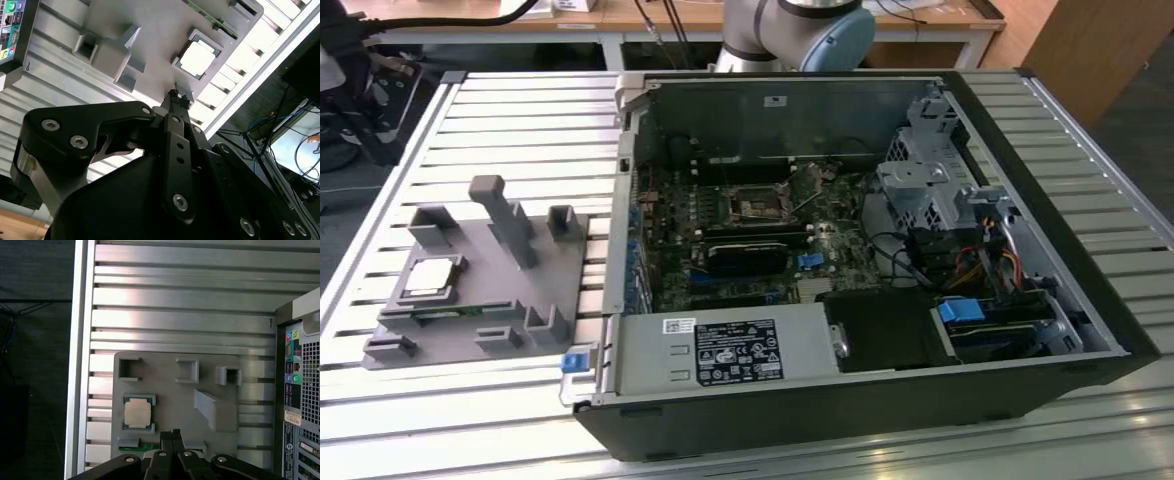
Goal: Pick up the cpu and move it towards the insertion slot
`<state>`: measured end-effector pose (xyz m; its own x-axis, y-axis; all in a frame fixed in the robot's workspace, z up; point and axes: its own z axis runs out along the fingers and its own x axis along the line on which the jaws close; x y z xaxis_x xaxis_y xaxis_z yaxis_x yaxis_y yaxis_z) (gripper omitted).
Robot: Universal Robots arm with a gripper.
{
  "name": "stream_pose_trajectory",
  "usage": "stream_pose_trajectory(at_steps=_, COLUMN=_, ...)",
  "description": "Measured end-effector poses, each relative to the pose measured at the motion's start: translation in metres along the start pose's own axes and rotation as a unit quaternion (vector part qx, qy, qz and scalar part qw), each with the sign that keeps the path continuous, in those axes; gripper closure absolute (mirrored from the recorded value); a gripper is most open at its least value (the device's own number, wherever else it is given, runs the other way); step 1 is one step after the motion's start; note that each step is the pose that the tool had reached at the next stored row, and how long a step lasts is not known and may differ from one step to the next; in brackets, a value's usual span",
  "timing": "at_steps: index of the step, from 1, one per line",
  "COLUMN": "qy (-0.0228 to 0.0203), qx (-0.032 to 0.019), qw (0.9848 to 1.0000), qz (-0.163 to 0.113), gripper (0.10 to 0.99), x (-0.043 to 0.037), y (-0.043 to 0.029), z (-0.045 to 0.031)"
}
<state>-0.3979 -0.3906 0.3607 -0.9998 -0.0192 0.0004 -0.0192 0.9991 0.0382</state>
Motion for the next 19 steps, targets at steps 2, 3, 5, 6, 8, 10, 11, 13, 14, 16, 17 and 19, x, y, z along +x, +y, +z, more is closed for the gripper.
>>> stream_pose_trajectory(at_steps=2, qy=0.0000, qx=0.0000, qw=1.0000, qz=0.000, gripper=0.980, x=0.0004, y=0.0000, z=0.0000)
stream_pose_trajectory(at_steps=3, qy=0.0000, qx=0.0000, qw=1.0000, qz=0.000, gripper=0.980, x=0.0006, y=0.0000, z=0.0000)
stream_pose_trajectory(at_steps=5, qy=0.0000, qx=0.0000, qw=1.0000, qz=0.000, gripper=0.980, x=0.0009, y=0.0000, z=0.0000)
stream_pose_trajectory(at_steps=6, qy=0.0000, qx=0.0000, qw=1.0000, qz=0.000, gripper=0.980, x=0.0011, y=0.0000, z=0.0000)
stream_pose_trajectory(at_steps=8, qy=0.0001, qx=0.0000, qw=1.0000, qz=0.000, gripper=0.980, x=0.0014, y=0.0000, z=0.0000)
stream_pose_trajectory(at_steps=10, qy=0.0001, qx=0.0000, qw=1.0000, qz=0.000, gripper=0.980, x=0.0018, y=0.0000, z=0.0000)
stream_pose_trajectory(at_steps=11, qy=0.0000, qx=0.0000, qw=1.0000, qz=0.000, gripper=0.980, x=0.0020, y=0.0001, z=0.0000)
stream_pose_trajectory(at_steps=13, qy=0.0000, qx=0.0000, qw=1.0000, qz=0.000, gripper=0.980, x=0.0024, y=0.0001, z=0.0000)
stream_pose_trajectory(at_steps=14, qy=0.0000, qx=0.0000, qw=1.0000, qz=0.000, gripper=0.980, x=0.0025, y=0.0001, z=0.0000)
stream_pose_trajectory(at_steps=16, qy=0.0000, qx=0.0000, qw=1.0000, qz=0.000, gripper=0.980, x=0.0029, y=0.0000, z=0.0000)
stream_pose_trajectory(at_steps=17, qy=0.0000, qx=0.0000, qw=1.0000, qz=0.000, gripper=0.980, x=0.0031, y=0.0001, z=0.0000)
stream_pose_trajectory(at_steps=19, qy=0.0000, qx=0.0000, qw=1.0000, qz=0.000, gripper=0.980, x=0.0035, y=0.0000, z=0.0000)
